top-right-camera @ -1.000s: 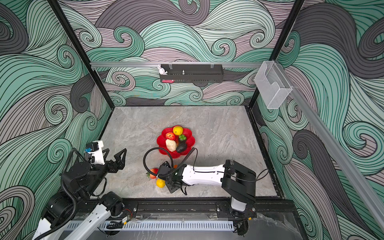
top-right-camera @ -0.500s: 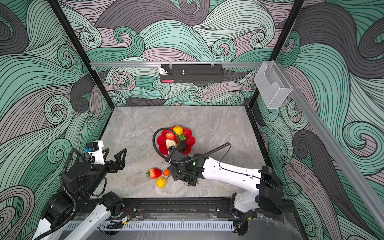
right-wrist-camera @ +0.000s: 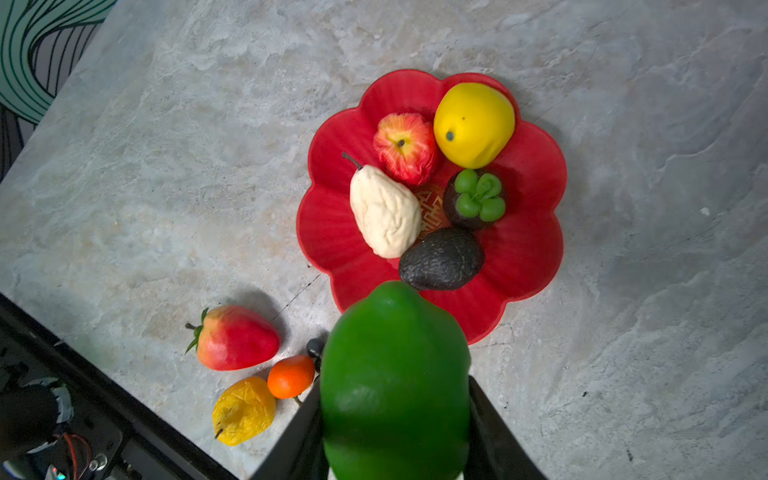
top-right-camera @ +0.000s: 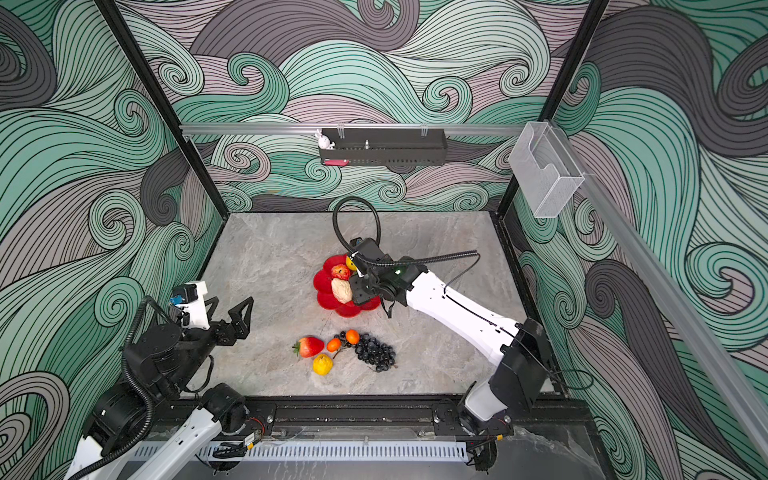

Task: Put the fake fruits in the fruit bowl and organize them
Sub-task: 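Carry the lime over the red bowl and lower it with the right gripper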

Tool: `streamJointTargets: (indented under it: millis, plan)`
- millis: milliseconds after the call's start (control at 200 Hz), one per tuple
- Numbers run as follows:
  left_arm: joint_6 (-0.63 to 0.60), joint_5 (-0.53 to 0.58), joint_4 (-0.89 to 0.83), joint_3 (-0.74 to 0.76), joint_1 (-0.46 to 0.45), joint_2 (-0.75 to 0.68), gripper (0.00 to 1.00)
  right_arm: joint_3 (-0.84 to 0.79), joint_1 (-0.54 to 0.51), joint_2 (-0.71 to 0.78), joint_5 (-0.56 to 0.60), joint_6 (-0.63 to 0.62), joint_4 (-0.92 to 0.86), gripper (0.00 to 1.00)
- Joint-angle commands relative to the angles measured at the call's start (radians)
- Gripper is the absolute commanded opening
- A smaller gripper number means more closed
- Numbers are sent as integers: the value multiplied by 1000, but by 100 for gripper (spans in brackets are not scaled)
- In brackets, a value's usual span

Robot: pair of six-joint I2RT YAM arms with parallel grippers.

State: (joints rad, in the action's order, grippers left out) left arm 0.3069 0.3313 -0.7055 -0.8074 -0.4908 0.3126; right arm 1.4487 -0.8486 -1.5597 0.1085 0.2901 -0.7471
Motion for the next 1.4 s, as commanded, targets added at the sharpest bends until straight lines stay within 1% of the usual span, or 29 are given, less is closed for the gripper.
streamJointTargets:
  millis: [0,230,450,655,926,1101,1396]
  plan:
    - [-1,13,-19,-6,6,10,93,76,-9,-55,-15,-32,-33,45]
    - [-4,21,-23,-7,5,2,93,246,-42,-241,-30,-32,-56,44]
    - [-4,19,-23,-7,6,0,93,412,-80,-390,-11,-52,-96,44]
    - [-4,18,-23,-6,6,0,93,549,-118,-529,53,-85,-139,44]
    - [-3,18,-23,-5,6,2,93,693,-130,-673,89,-111,-172,44]
    - [-4,17,-23,-5,6,5,93,779,-133,-756,135,-130,-190,44]
    - [-4,18,-22,-5,6,8,93,861,-134,-855,199,-151,-204,45]
